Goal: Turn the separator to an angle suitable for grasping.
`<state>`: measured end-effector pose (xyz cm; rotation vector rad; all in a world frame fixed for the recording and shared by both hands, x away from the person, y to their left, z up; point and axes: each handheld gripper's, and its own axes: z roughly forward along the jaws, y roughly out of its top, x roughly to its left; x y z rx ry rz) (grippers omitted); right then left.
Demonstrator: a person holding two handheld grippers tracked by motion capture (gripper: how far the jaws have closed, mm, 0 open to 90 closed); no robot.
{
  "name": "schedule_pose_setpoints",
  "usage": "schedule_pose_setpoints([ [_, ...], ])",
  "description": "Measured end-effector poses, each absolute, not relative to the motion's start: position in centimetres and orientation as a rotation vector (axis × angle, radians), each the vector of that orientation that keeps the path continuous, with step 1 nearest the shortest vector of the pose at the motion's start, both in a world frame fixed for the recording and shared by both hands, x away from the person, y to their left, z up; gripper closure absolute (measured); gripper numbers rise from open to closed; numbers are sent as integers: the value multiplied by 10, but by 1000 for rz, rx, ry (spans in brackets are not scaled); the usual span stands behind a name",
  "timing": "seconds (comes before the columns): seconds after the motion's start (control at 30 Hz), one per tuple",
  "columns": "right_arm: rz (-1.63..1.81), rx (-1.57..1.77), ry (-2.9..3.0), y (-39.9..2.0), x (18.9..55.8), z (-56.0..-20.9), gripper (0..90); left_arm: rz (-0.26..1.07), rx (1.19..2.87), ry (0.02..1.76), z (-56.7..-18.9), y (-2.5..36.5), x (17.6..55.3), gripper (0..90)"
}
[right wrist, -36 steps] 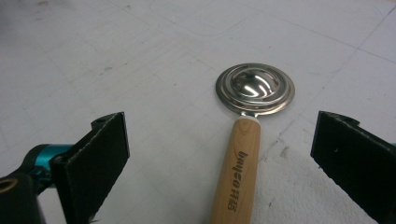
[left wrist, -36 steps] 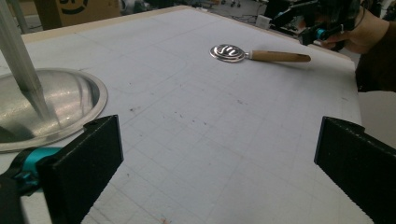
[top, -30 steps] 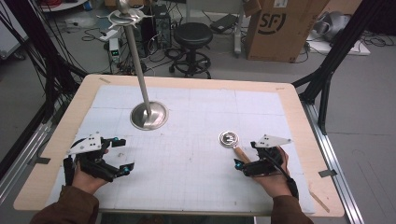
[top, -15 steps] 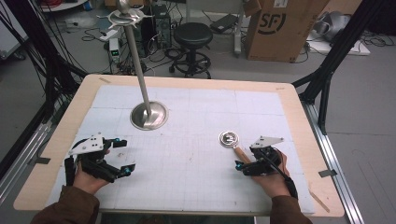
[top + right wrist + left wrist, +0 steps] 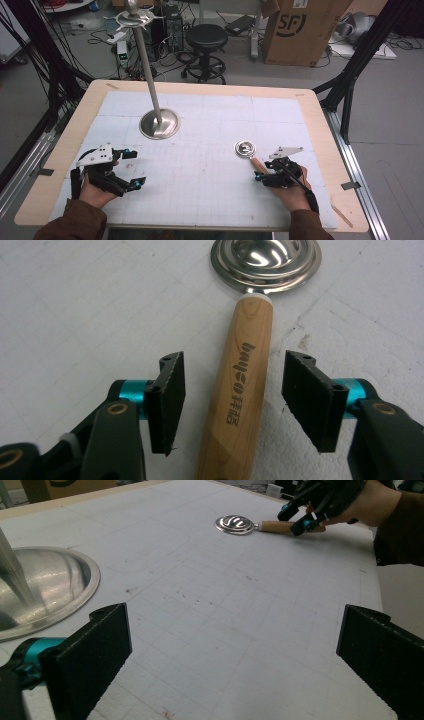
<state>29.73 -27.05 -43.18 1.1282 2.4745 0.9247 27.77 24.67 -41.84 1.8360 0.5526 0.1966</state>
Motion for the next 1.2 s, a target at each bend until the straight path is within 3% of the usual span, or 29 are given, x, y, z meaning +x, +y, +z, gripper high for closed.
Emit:
schedule_pose_setpoints([
  [0.6, 839, 1114, 2494, -269, 297, -433, 582, 191, 1839, 548, -418, 247, 278, 17],
  [1.2, 811, 1134, 2481, -274, 298, -431, 662, 198, 1839, 548, -418, 247, 277, 16],
])
